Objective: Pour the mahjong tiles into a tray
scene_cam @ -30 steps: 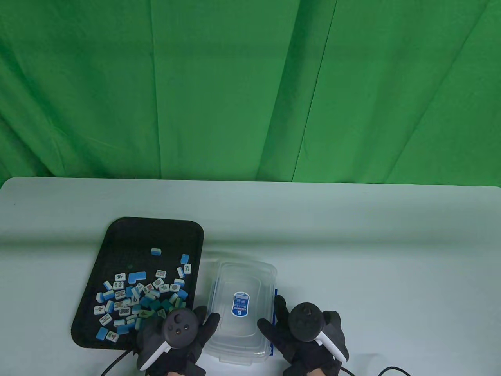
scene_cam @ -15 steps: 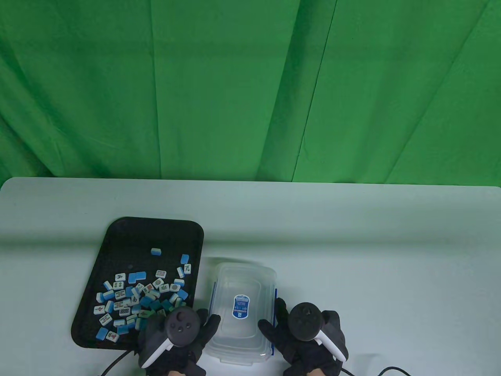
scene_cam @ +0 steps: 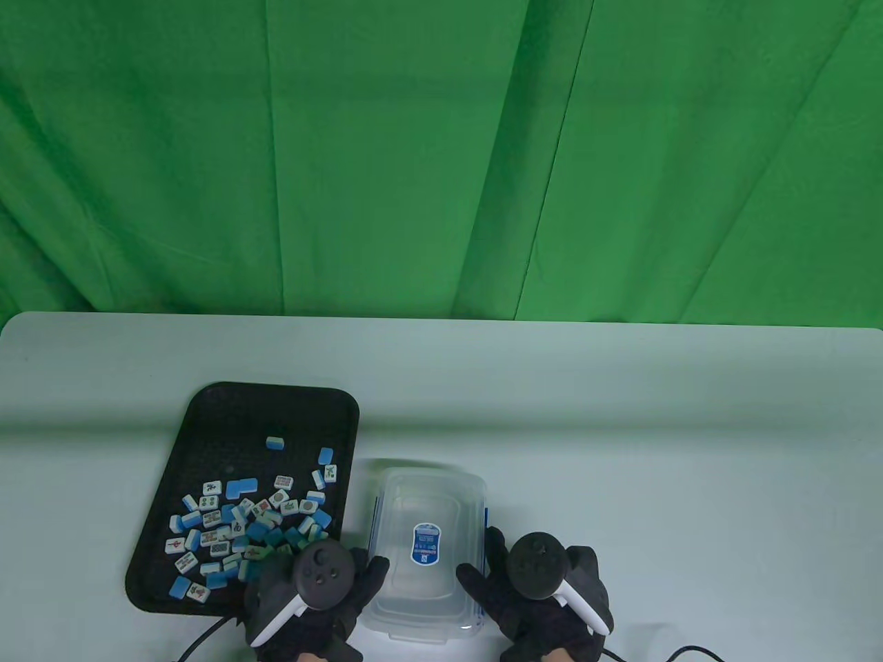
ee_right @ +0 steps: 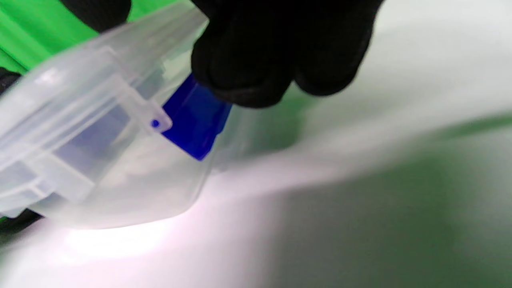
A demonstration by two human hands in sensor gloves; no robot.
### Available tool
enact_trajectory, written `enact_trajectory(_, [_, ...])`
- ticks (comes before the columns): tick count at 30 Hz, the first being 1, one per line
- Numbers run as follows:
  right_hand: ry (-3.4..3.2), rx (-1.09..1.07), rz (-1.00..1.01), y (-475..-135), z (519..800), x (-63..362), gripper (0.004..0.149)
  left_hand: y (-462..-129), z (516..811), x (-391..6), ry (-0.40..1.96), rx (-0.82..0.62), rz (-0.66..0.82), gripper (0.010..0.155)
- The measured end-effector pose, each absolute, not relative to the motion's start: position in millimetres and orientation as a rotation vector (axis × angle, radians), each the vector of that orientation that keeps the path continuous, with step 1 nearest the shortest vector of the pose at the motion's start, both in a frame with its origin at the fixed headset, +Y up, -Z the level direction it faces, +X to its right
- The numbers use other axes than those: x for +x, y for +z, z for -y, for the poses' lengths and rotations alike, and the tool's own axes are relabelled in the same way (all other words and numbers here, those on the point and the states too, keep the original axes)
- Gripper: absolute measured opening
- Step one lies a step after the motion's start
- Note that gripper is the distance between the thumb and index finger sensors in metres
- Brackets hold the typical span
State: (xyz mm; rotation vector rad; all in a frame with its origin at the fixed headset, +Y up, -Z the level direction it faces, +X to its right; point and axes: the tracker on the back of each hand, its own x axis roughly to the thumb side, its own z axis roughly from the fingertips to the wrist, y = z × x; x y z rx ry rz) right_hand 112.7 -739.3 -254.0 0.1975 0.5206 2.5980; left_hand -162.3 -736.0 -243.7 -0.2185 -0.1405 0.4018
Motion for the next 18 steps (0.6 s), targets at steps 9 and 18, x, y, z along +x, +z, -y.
enact_trajectory(9, [2.607, 0.168, -0.502, -255.0, 738.9, 114.5, 0.076, -242.4, 736.1, -161.2, 0.403, -0.238, 0.126, 0.061])
enact_trajectory(18, [2.999, 0.447, 0.184, -220.6, 714.6, 80.8, 0.069, -243.4, 748.4, -166.9, 0.577, -0.371, 0.044, 0.079])
